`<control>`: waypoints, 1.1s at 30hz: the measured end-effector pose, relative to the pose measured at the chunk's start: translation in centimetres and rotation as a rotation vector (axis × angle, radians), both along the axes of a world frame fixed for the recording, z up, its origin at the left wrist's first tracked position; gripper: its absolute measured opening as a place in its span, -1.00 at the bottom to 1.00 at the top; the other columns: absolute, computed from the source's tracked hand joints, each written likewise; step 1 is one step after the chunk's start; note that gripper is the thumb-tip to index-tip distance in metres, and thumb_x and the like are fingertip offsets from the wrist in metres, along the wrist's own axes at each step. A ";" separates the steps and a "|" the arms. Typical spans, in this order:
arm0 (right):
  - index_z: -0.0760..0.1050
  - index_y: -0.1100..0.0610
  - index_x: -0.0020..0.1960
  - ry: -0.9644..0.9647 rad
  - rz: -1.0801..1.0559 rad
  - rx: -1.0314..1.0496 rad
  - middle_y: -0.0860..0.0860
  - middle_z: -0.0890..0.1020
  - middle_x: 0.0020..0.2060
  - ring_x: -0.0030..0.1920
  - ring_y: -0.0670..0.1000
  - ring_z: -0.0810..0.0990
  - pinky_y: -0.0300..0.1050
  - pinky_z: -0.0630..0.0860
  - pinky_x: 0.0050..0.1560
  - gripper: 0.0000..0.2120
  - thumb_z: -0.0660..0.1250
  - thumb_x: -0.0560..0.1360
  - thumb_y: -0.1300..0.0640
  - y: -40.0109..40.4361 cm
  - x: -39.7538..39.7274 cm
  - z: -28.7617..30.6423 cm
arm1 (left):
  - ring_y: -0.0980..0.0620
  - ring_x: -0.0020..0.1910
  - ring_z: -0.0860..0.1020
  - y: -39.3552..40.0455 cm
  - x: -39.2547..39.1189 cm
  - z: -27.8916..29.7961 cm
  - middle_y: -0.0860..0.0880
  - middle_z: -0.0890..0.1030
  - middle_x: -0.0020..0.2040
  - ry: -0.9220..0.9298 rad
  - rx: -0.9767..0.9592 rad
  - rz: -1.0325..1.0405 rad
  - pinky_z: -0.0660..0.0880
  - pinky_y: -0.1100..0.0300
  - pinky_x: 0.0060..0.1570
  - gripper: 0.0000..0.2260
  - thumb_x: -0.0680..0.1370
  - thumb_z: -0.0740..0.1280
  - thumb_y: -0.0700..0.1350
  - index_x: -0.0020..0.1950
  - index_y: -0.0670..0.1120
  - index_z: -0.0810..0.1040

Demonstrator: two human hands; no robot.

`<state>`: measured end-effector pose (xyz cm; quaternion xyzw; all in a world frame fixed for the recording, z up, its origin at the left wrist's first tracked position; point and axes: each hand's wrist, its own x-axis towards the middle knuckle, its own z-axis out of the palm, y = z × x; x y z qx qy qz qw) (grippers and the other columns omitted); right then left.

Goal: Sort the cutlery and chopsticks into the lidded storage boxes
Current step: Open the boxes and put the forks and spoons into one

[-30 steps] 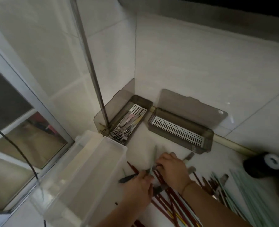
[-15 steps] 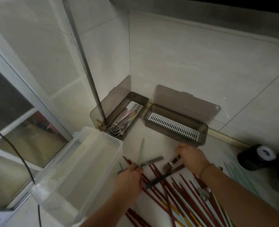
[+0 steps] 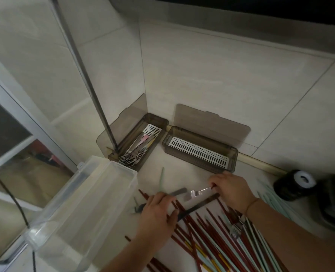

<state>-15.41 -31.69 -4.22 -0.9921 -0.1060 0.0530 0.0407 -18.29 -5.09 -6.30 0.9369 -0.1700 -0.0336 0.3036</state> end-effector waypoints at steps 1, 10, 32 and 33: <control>0.45 -0.09 -0.14 -0.053 -0.010 0.048 -0.18 0.58 -0.19 -0.13 -0.09 0.44 -0.21 0.30 -0.35 -0.91 0.29 0.45 0.10 0.2 -0.5 0.5 | 0.19 0.20 0.34 -0.3 0.1 0.7 0.20 0.42 0.20 -0.013 -0.028 0.004 0.38 0.22 0.21 -0.63 0.48 0.26 0.13 0.28 0.17 0.43; 0.47 -0.16 -0.04 -0.154 0.227 0.232 -0.27 0.56 -0.16 -0.14 -0.21 0.42 -0.31 0.45 -0.32 -0.83 0.34 0.43 0.07 6.5 0.5 6.6 | 0.20 -0.19 0.49 1.0 2.9 6.2 0.13 0.57 -0.18 -0.001 -0.219 -0.061 0.38 0.33 -0.19 -0.87 0.55 0.23 -0.01 -0.03 0.03 0.56; 0.54 -0.07 0.02 0.129 0.354 -0.018 -0.11 0.64 -0.11 -0.10 -0.08 0.57 -0.18 0.45 -0.12 -0.82 0.19 0.56 -0.07 18.4 20.6 6.7 | 0.29 -0.17 0.56 10.2 11.4 5.7 0.26 0.55 -0.05 0.092 -0.349 0.313 0.50 0.40 -0.16 -0.78 0.56 0.30 0.02 0.17 0.26 0.44; 0.53 -0.06 0.06 0.120 0.345 -0.049 -0.09 0.64 -0.08 -0.07 -0.06 0.58 -0.16 0.47 -0.09 -0.81 0.18 0.57 -0.06 18.5 21.8 6.6 | 0.30 -0.17 0.55 10.6 11.4 5.5 0.26 0.53 0.01 0.077 -0.331 0.302 0.49 0.43 -0.17 -0.73 0.55 0.30 0.04 0.23 0.25 0.41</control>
